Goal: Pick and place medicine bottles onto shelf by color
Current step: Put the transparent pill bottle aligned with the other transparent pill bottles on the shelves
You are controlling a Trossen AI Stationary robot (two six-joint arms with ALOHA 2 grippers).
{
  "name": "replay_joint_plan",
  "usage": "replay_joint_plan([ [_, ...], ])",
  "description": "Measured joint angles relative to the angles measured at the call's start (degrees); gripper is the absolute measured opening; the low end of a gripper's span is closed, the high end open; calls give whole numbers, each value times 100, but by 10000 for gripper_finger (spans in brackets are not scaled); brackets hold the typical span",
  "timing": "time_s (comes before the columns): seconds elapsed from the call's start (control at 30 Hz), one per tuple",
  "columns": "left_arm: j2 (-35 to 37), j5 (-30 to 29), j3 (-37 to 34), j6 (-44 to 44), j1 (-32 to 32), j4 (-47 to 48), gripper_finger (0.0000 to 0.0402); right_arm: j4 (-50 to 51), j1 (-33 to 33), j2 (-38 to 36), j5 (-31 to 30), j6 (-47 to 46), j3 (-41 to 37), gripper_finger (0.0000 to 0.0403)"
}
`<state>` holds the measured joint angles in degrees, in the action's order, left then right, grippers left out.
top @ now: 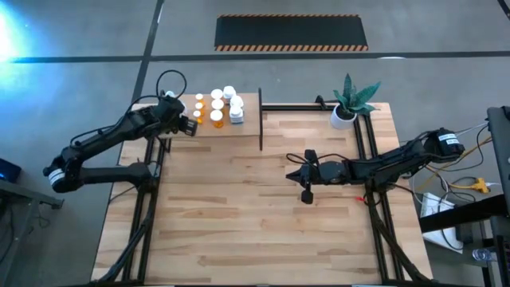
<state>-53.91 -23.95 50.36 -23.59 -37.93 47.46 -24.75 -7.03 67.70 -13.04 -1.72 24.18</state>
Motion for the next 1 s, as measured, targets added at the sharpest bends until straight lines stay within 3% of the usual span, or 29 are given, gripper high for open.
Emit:
replay_joint_plan([
  [0.37,28,147,84,4,0,57,179,2,0,0,0,17,0,13],
  [1.0,171,123,299,152,0,433,183,10,0,0,-1,2,0,13],
])
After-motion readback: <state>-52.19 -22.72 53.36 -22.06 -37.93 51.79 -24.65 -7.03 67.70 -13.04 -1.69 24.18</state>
